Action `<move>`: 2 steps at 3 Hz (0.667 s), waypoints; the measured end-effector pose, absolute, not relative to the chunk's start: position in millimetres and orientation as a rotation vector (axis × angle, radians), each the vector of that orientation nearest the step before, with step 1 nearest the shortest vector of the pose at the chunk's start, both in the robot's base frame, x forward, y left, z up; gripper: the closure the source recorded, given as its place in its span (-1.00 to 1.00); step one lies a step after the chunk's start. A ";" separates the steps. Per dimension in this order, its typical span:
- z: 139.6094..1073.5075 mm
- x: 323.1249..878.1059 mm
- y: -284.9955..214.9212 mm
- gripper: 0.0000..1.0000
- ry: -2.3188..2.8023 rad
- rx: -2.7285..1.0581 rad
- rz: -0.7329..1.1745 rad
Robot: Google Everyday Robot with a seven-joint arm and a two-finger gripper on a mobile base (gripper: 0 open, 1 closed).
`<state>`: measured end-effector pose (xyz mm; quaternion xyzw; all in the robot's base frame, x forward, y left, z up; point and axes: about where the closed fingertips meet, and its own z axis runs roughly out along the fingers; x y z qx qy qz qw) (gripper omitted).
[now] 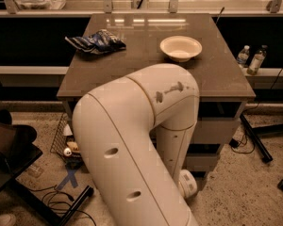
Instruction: Open middle drawer
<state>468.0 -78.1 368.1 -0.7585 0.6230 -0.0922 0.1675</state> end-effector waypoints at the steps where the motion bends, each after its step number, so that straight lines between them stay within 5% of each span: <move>1: 343.1 509.3 -72.5 -1.00 1.855 -2.170 -0.240; 2: 343.1 508.7 -72.5 -1.00 1.855 -2.170 -0.240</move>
Offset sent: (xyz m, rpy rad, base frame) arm 0.0761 0.0101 -0.0429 -0.0527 0.0881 -0.0722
